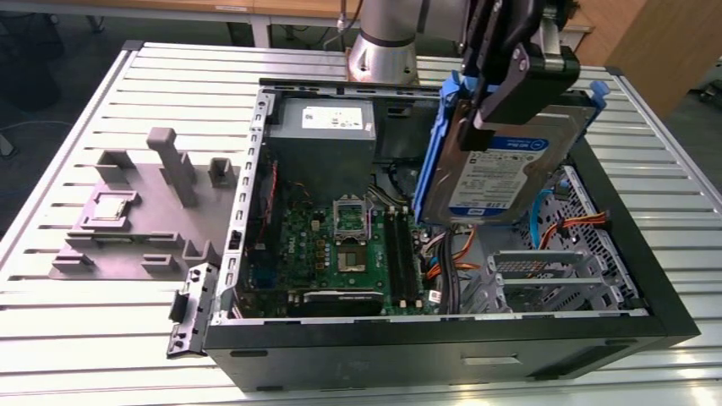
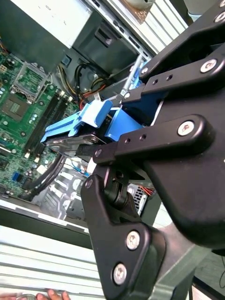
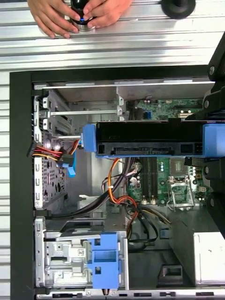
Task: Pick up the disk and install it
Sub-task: 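Insert the disk into the insertion slot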
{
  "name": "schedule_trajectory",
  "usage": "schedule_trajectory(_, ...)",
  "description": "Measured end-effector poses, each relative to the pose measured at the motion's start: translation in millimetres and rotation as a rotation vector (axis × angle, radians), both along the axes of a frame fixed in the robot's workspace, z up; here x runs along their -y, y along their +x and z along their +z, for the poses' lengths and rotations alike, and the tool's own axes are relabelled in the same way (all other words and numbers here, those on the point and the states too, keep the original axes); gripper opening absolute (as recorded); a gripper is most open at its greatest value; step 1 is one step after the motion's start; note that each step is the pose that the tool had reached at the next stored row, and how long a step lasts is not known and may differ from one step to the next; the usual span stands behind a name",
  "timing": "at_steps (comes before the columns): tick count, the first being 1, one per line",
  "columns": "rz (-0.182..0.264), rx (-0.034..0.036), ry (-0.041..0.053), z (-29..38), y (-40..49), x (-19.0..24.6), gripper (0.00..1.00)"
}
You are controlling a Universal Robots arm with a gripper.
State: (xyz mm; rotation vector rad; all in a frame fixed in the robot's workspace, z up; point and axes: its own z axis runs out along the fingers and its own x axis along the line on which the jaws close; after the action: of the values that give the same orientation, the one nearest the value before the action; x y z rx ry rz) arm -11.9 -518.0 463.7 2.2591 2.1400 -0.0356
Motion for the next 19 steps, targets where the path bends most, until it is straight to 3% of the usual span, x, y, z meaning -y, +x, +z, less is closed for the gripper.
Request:
schedule_trajectory(7,0.0,0.0,-0.0009,-1.5,11.2,1.2,0.37)
schedule_trajectory(14,0.0,0.0,-0.0048,-2.8,13.7,10.0,0.37)
schedule_trajectory(19,0.0,0.0001,-0.0065,-3.9,21.3,12.4,0.37)
